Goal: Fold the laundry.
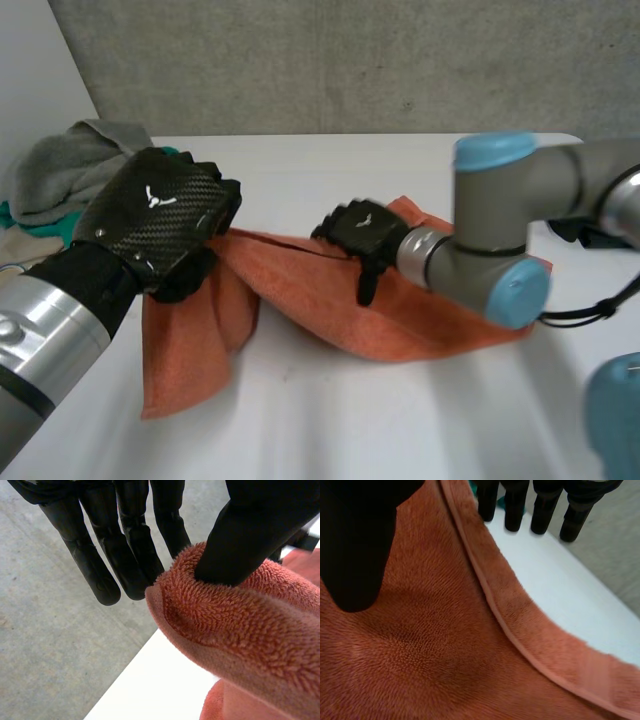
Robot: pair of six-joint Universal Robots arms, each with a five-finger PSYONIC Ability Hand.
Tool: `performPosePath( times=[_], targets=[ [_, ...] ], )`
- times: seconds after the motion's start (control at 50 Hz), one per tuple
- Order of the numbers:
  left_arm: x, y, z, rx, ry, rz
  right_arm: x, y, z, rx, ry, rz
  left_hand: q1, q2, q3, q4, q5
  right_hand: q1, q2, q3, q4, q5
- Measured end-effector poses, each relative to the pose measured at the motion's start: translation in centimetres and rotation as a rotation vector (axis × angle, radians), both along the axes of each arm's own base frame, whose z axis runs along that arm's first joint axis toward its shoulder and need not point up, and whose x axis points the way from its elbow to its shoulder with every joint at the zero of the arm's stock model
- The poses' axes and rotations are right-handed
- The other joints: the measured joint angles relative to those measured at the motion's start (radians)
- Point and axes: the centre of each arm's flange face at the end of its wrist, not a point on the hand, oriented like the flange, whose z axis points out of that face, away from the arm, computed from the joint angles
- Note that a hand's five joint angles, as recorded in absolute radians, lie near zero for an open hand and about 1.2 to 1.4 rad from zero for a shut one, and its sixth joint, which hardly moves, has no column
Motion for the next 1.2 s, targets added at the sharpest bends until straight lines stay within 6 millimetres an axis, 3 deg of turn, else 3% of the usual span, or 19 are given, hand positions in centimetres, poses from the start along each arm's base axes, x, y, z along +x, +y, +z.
performPosePath(
  times=[0.1,0.2,0.28,0.32,0.36,0.44,0.5,0.56,0.64,0.72,0.76,0.78,0.8,0.82,0.94,0.98,1.04,1.12,1.2],
  targets=[
    [0.1,0.2,-0.4,0.005,-0.028,0.006,1.1,-1.2,-1.9,-0.077,0.033,-0.067,0.0,0.0,0.0,0.0,0.0,0.748,0.76,0.74,0.738,0.723],
    [0.2,-0.8,-0.7,-0.002,-0.048,0.031,0.7,-4.0,0.5,-0.239,-0.03,-0.192,0.0,0.0,0.005,0.0,0.0,0.818,0.914,0.92,0.928,0.856],
    [0.2,-3.5,0.2,-0.084,-0.053,0.081,-0.4,-6.7,6.9,-0.451,-0.192,-0.279,0.0,0.0,0.005,0.001,0.0,0.818,0.914,0.923,0.933,0.856],
    [0.1,-4.3,0.8,-0.117,-0.051,0.096,-0.8,-7.1,8.8,-0.509,-0.237,-0.294,0.0,0.001,0.005,0.001,0.0,0.818,0.914,0.923,0.933,0.856],
    [-0.1,-6.4,2.6,-0.219,-0.036,0.139,-2.0,-7.8,13.6,-0.654,-0.343,-0.33,0.0,0.001,0.005,0.001,0.0,0.818,0.914,0.923,0.933,0.856],
    [-0.5,-9.0,6.6,-0.401,0.025,0.207,-4.1,-7.8,19.9,-0.837,-0.461,-0.379,0.0,0.001,0.005,0.004,0.0,0.818,0.914,0.923,0.934,0.856],
    [-0.7,-10.0,9.1,-0.502,0.078,0.243,-5.7,-7.3,22.7,-0.901,-0.49,-0.405,0.0,0.001,0.005,0.004,0.0,0.818,0.914,0.923,0.934,0.856],
    [-0.8,-10.2,10.0,-0.529,0.104,0.254,-6.6,-6.9,23.1,-0.899,-0.479,-0.414,0.0,0.001,0.005,0.004,0.002,0.818,0.914,0.923,0.934,0.856],
    [-1.3,-9.9,8.2,-0.46,0.099,0.234,-7.8,-6.0,21.2,-0.812,-0.415,-0.413,0.0,0.001,0.005,0.004,0.034,0.818,0.914,0.923,0.934,0.856],
    [-2.1,-8.4,2.5,-0.275,0.027,0.176,-8.4,-4.3,16.1,-0.641,-0.325,-0.399,0.0,0.001,0.005,0.004,0.042,0.818,0.914,0.927,0.934,0.876],
    [-2.4,-7.1,-1.6,-0.161,-0.028,0.138,-8.7,-3.4,13.7,-0.567,-0.289,-0.393,0.002,0.001,0.005,0.004,0.042,0.818,0.914,0.928,0.935,0.877],
    [-2.5,-6.5,-3.4,-0.113,-0.054,0.123,-8.8,-2.6,11.4,-0.501,-0.255,-0.389,0.002,0.001,0.005,0.004,0.042,0.818,0.914,0.928,0.935,0.878],
    [-2.6,-6.3,-3.9,-0.1,-0.061,0.119,-8.9,-2.3,10.8,-0.485,-0.246,-0.388,0.002,0.001,0.005,0.004,0.042,0.818,0.914,0.928,0.935,0.878],
    [-2.7,-5.3,-7.1,-0.028,-0.105,0.096,-9.1,-1.4,8.4,-0.422,-0.21,-0.384,0.002,0.002,0.005,0.004,0.042,0.818,0.914,0.928,0.935,0.878],
    [-2.4,-3.5,-14.5,0.125,-0.219,0.067,-9.4,1.8,1.7,-0.253,-0.091,-0.366,0.002,0.003,0.005,0.004,0.042,0.818,0.914,0.928,0.935,0.878],
    [-2.3,-3.3,-15.8,0.156,-0.244,0.068,-9.4,2.4,0.4,-0.225,-0.062,-0.362,-0.001,-0.003,0.0,-0.001,0.037,0.818,0.914,0.928,0.936,0.878],
    [-2.1,-3.4,-16.4,0.189,-0.26,0.076,-9.5,3.0,-0.4,-0.204,-0.036,-0.362,-0.267,-0.276,-0.265,-0.277,-0.222,0.818,0.914,0.928,0.936,0.878],
    [-1.4,-4.1,-15.4,0.239,-0.236,0.104,-9.6,3.2,-0.3,-0.201,-0.027,-0.367,-0.628,-0.647,-0.629,-0.647,-0.593,0.818,0.914,0.928,0.936,0.878],
    [-0.1,-5.1,-13.8,0.303,-0.16,0.163,-9.7,3.3,0.1,-0.202,-0.035,-0.371,-0.743,-0.797,-0.786,-0.81,-0.753,0.818,0.914,0.928,0.936,0.878]
  ],
)
